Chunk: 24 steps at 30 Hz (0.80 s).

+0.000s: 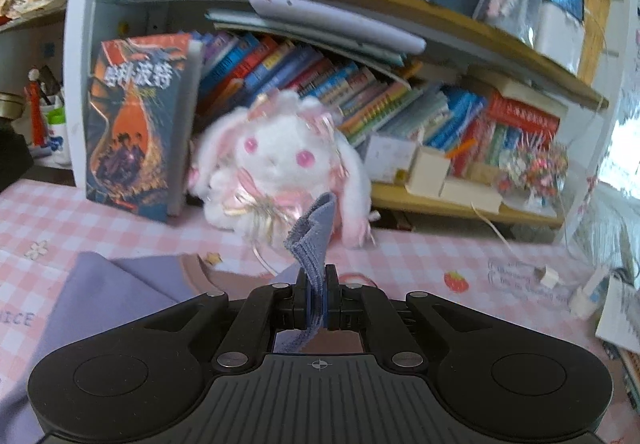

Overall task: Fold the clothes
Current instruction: 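Fold the lavender sleeve across the sweater front with the left gripper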

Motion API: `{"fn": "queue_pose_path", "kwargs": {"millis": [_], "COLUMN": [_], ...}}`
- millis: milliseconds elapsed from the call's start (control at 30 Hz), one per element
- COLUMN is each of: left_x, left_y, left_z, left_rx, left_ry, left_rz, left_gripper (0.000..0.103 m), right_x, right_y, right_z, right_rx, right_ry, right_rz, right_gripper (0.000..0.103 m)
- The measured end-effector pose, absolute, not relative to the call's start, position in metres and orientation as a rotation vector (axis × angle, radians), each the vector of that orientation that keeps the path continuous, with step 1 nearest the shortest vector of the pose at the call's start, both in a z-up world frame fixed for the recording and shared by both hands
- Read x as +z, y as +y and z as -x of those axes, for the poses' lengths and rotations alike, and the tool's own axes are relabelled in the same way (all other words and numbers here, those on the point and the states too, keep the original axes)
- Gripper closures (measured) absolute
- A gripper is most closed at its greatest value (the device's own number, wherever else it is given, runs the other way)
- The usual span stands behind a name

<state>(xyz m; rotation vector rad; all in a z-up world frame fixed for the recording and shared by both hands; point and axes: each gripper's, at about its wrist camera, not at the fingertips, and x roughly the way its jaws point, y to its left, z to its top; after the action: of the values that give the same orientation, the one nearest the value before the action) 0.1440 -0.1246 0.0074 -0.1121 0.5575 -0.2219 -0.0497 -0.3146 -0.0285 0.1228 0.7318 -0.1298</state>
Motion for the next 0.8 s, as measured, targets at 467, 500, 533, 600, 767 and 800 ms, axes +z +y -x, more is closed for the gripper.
{"fn": "queue_pose_path", "kwargs": {"millis": [467, 500, 533, 600, 767, 800], "left_x": [-0.024, -0.026, -0.026, -0.022, -0.003, 0.001], "left_y": [-0.155, -0.156, -0.156, -0.154, -0.123, -0.114], "left_z": [-0.152, -0.154, -0.154, -0.149, -0.122, -0.118], "left_rx": [-0.239, -0.26, -0.285, -0.326, -0.354, -0.342], "left_ry": [0.639, 0.665, 0.69, 0.708, 0.657, 0.653], "left_rz": [0.0, 0.003, 0.012, 0.032, 0.076, 0.08], "left_gripper": [0.088, 0.076, 0.067, 0.038, 0.031, 0.031], "right_x": [-0.03, -0.029, -0.029, -0.028, -0.03, -0.031], "right_y": [-0.323, -0.322, -0.322, -0.32, -0.313, -0.312], "right_z": [0.056, 0.055, 0.055, 0.054, 0.047, 0.046], "right_rx": [-0.177, -0.176, -0.175, -0.169, -0.13, -0.119], "right_ry": [0.75, 0.75, 0.748, 0.746, 0.755, 0.757], "right_rz": [-0.132, -0.132, -0.132, -0.135, -0.142, -0.143], "right_gripper": [0.0, 0.0, 0.0, 0.0, 0.0, 0.0]}}
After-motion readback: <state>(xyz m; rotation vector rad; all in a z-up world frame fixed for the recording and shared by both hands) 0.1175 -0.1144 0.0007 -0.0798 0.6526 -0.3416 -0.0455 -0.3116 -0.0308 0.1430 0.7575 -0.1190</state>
